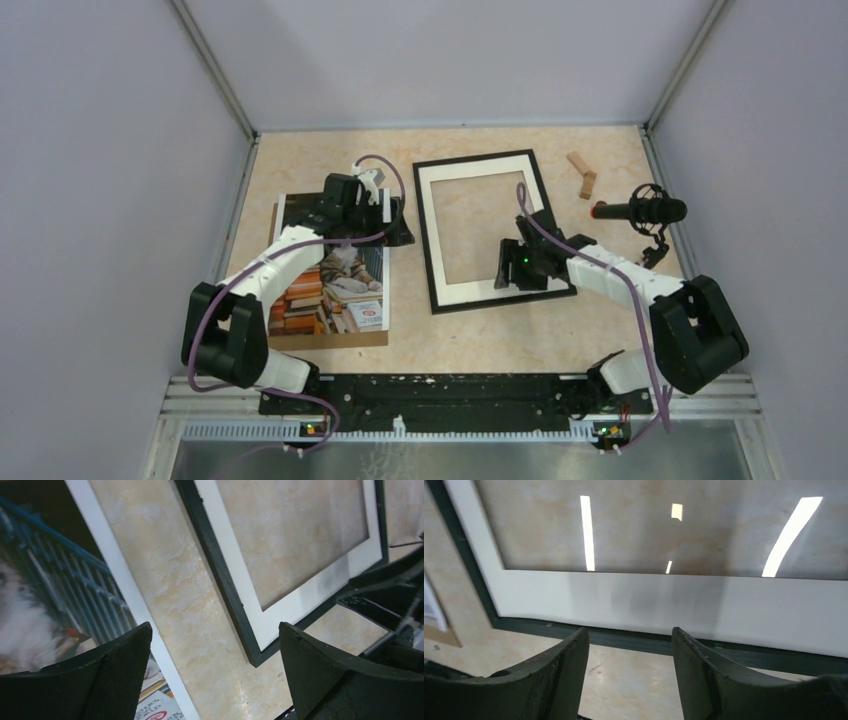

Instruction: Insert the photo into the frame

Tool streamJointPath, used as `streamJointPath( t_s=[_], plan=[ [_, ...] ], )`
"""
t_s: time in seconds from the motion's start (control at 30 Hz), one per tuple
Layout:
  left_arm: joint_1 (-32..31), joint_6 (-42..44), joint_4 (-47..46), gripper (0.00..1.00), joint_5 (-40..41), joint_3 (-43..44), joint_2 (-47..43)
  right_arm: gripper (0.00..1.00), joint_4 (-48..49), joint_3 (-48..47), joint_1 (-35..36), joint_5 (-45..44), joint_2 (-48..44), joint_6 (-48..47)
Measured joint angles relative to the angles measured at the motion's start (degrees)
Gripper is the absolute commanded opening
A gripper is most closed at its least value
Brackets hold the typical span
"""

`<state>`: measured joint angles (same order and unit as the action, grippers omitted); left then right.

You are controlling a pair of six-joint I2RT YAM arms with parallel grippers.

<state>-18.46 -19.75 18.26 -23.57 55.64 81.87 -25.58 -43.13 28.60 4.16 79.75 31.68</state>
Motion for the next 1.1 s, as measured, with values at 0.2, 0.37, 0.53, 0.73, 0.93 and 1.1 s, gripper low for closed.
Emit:
streamJointPath(
  t_s=[0.2,0.37,0.53,0.73,0.93,1.1],
  plan=[
    [-1.49,-6.29,9.46,0.99,17.86,1.7,-2.93,0.68,6.93,-5.88,8.48,3.43,1.22,4.55],
    [7.08,-12.26,14.82,0.99,22.67,-2.45,-10.95,0.62,23.69,-7.98,16.41,7.56,10.78,15.67],
    [16.35,-16.37,15.61,0.99,21.16,-13.33,-19.39,0.56,38.18,-7.98,23.23,11.65,21.42,27.45],
    [16.9,-20.0,14.53,0.95,15.04,-21.33,-17.22,0.54,49.48,-7.17,27.76,14.62,27.89,37.11],
    [16.98,-21.86,11.78,0.95,12.44,-24.11,-16.5,0.55,54.71,-4.48,28.74,14.25,29.09,41.68],
    [17.07,-23.23,9.46,0.95,11.06,-24.85,-16.48,0.55,58.21,-3.34,30.08,14.27,30.99,44.65]
  ],
)
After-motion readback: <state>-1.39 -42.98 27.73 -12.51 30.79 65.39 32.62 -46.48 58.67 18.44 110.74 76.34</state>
